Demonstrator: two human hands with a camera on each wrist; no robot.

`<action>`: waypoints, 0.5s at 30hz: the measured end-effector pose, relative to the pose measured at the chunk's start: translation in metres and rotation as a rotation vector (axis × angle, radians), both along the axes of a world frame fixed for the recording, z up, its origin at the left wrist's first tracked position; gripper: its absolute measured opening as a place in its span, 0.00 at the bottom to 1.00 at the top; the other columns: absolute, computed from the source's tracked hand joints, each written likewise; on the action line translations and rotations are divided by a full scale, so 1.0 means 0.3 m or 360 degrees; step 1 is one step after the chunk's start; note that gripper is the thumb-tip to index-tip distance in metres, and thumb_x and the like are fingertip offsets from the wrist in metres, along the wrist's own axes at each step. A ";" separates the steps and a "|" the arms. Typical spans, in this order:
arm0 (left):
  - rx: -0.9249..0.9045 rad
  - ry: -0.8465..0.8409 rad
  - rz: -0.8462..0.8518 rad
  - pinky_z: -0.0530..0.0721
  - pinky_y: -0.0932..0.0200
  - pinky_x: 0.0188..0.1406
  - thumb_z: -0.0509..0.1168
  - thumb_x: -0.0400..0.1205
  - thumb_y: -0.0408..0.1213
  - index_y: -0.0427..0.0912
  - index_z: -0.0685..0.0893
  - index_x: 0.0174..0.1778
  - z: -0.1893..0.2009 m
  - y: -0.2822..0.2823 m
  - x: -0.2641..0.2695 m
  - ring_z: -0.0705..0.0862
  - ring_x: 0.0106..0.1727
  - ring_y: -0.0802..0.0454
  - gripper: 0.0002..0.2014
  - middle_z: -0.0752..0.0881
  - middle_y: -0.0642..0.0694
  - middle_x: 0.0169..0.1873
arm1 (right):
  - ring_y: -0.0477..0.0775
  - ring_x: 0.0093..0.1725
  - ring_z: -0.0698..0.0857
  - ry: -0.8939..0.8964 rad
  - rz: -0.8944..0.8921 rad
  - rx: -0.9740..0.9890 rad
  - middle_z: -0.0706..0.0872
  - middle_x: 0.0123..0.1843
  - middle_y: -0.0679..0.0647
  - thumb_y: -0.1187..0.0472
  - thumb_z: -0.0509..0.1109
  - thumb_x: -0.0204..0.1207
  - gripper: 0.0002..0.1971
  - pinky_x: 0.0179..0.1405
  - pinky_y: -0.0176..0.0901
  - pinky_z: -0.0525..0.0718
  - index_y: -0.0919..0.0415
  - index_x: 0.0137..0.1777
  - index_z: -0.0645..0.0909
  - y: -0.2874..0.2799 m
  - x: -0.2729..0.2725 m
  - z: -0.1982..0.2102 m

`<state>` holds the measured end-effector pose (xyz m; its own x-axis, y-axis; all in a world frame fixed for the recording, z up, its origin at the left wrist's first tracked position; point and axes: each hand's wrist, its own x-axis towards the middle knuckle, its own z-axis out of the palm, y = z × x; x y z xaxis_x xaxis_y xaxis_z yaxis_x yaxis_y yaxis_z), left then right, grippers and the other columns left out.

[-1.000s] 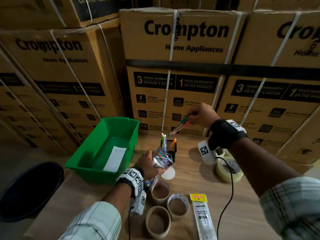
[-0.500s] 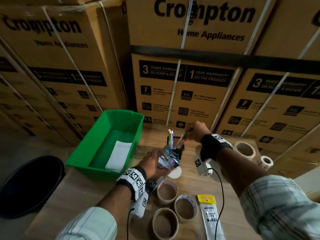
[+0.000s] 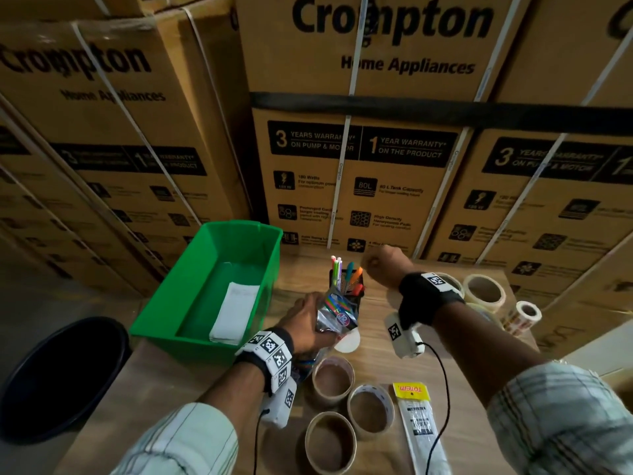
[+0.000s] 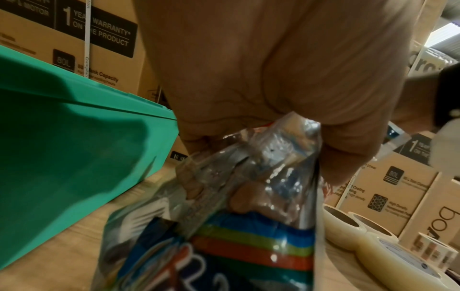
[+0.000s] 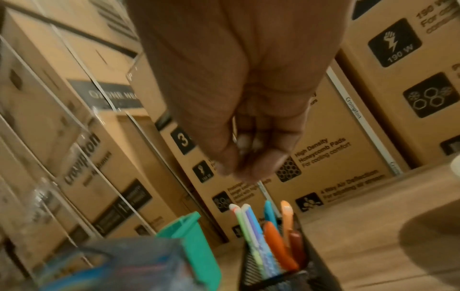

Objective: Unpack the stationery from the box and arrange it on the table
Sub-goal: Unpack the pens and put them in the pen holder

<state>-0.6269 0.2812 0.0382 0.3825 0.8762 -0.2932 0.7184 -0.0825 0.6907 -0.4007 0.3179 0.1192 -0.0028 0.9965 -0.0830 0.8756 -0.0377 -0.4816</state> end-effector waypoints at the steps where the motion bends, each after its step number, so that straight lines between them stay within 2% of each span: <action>1: 0.0041 0.0018 -0.0006 0.82 0.46 0.64 0.75 0.53 0.64 0.61 0.61 0.69 0.003 -0.007 0.013 0.81 0.63 0.49 0.49 0.79 0.49 0.63 | 0.46 0.39 0.85 0.0123 0.0134 -0.0032 0.87 0.44 0.51 0.69 0.65 0.77 0.09 0.40 0.37 0.85 0.58 0.44 0.85 -0.024 -0.006 0.026; 3: 0.0080 0.0036 -0.0026 0.84 0.47 0.61 0.75 0.52 0.64 0.58 0.63 0.69 0.009 -0.010 0.048 0.82 0.62 0.49 0.49 0.79 0.49 0.63 | 0.43 0.37 0.85 0.0335 0.0320 -0.0260 0.88 0.40 0.49 0.69 0.68 0.75 0.07 0.41 0.37 0.86 0.59 0.43 0.86 -0.073 -0.008 0.065; 4: 0.0097 0.0035 -0.0039 0.85 0.48 0.59 0.75 0.53 0.63 0.56 0.64 0.69 0.021 -0.014 0.068 0.83 0.61 0.49 0.49 0.80 0.49 0.62 | 0.43 0.38 0.85 0.0313 0.0389 -0.0400 0.89 0.40 0.49 0.69 0.70 0.73 0.06 0.44 0.40 0.86 0.59 0.42 0.87 -0.095 -0.007 0.075; 6: 0.0199 0.0060 -0.0081 0.86 0.50 0.57 0.75 0.56 0.61 0.55 0.65 0.70 0.060 -0.031 0.108 0.84 0.60 0.49 0.47 0.82 0.49 0.60 | 0.45 0.41 0.83 -0.0014 0.0527 -0.0510 0.88 0.40 0.52 0.67 0.71 0.70 0.06 0.48 0.44 0.83 0.59 0.44 0.88 -0.140 -0.007 0.083; 8: 0.0342 0.0127 -0.0166 0.84 0.50 0.59 0.73 0.59 0.61 0.56 0.63 0.73 0.099 -0.053 0.141 0.82 0.62 0.47 0.46 0.80 0.47 0.62 | 0.50 0.42 0.78 -0.0189 0.0573 -0.0438 0.84 0.41 0.58 0.66 0.68 0.71 0.08 0.43 0.42 0.77 0.64 0.48 0.86 -0.187 -0.003 0.084; 11: 0.0452 0.0252 -0.0352 0.80 0.46 0.64 0.74 0.63 0.61 0.55 0.60 0.76 0.159 -0.076 0.187 0.79 0.66 0.43 0.48 0.76 0.42 0.67 | 0.51 0.43 0.78 -0.0204 0.0554 -0.0403 0.84 0.44 0.58 0.66 0.63 0.76 0.10 0.35 0.34 0.75 0.65 0.53 0.84 -0.246 0.025 0.074; 12: 0.0496 0.0334 -0.0407 0.78 0.45 0.67 0.74 0.64 0.60 0.53 0.59 0.77 0.179 -0.080 0.205 0.77 0.68 0.41 0.48 0.74 0.40 0.69 | 0.51 0.44 0.78 -0.0161 0.0528 -0.0448 0.83 0.43 0.56 0.67 0.63 0.77 0.10 0.32 0.30 0.74 0.65 0.54 0.83 -0.263 0.039 0.066; 13: 0.0536 0.0432 -0.0445 0.76 0.43 0.70 0.75 0.66 0.58 0.52 0.58 0.78 0.201 -0.089 0.224 0.75 0.70 0.40 0.48 0.73 0.40 0.71 | 0.52 0.44 0.80 -0.0007 0.0467 -0.0509 0.82 0.42 0.54 0.68 0.62 0.77 0.09 0.34 0.29 0.76 0.64 0.52 0.83 -0.276 0.056 0.044; 15: 0.0595 0.0581 -0.0492 0.71 0.40 0.72 0.74 0.68 0.55 0.51 0.55 0.79 0.226 -0.105 0.256 0.72 0.73 0.39 0.47 0.70 0.39 0.73 | 0.54 0.43 0.82 0.0451 0.0368 -0.0661 0.82 0.41 0.54 0.71 0.62 0.78 0.08 0.43 0.40 0.80 0.61 0.46 0.82 -0.296 0.080 0.007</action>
<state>-0.5500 0.2498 0.1061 0.5681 0.8097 -0.1474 0.8078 -0.5143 0.2880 -0.3768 0.2292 0.1215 -0.2968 0.8510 -0.4332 0.7219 -0.0970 -0.6852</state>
